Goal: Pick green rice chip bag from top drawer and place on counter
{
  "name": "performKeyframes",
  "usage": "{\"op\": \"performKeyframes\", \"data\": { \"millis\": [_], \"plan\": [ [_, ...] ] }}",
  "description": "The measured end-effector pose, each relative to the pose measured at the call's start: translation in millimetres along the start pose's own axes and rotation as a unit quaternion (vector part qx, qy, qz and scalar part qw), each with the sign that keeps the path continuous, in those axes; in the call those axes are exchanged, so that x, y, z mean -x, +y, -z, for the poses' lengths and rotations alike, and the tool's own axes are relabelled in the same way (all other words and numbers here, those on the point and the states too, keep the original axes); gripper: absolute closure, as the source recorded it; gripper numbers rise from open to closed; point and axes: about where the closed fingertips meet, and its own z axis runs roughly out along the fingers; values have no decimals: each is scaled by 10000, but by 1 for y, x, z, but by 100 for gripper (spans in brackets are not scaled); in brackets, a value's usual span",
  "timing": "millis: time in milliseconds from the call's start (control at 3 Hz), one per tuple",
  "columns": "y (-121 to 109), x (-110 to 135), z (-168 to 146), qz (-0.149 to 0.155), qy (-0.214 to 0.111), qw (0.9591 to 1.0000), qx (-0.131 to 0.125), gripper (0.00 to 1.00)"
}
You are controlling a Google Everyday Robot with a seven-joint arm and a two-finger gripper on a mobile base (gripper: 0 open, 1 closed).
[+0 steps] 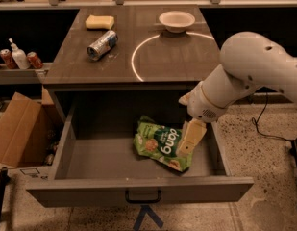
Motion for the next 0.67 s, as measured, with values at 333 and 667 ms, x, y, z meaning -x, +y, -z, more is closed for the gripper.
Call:
{"op": "performKeyframes", "data": {
  "millis": [333, 667],
  "plan": [
    [-11, -14, -33, -192, 182, 9997, 9, 0],
    [-23, -28, -67, -326, 379, 9987, -84, 0]
  ]
}}
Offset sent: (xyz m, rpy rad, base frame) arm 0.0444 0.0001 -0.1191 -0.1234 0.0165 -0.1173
